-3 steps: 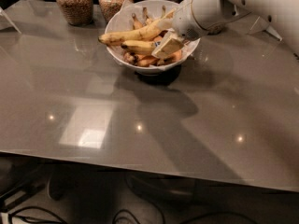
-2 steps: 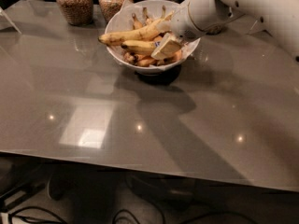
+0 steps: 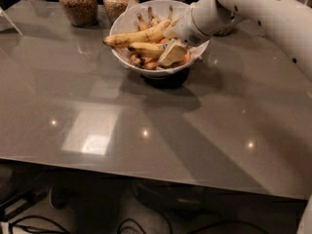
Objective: Pick banana from white bowl
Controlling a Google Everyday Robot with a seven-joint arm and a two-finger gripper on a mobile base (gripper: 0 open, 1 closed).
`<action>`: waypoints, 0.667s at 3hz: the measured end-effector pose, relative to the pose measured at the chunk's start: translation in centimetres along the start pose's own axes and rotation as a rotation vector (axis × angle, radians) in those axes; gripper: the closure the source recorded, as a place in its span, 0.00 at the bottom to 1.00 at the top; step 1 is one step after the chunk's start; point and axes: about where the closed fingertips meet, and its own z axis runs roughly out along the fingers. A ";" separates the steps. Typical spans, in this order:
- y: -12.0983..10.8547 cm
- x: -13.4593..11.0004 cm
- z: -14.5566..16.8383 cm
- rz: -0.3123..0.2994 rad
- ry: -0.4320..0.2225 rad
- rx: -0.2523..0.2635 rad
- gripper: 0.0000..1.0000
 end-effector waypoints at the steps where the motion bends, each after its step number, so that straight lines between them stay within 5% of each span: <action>1: 0.0 0.4 0.8 0.003 0.015 -0.012 0.49; 2: 0.0 0.4 0.8 0.003 0.015 -0.013 0.65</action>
Offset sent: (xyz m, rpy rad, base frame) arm 0.0046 0.0039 0.0007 -0.0075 0.0036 0.0029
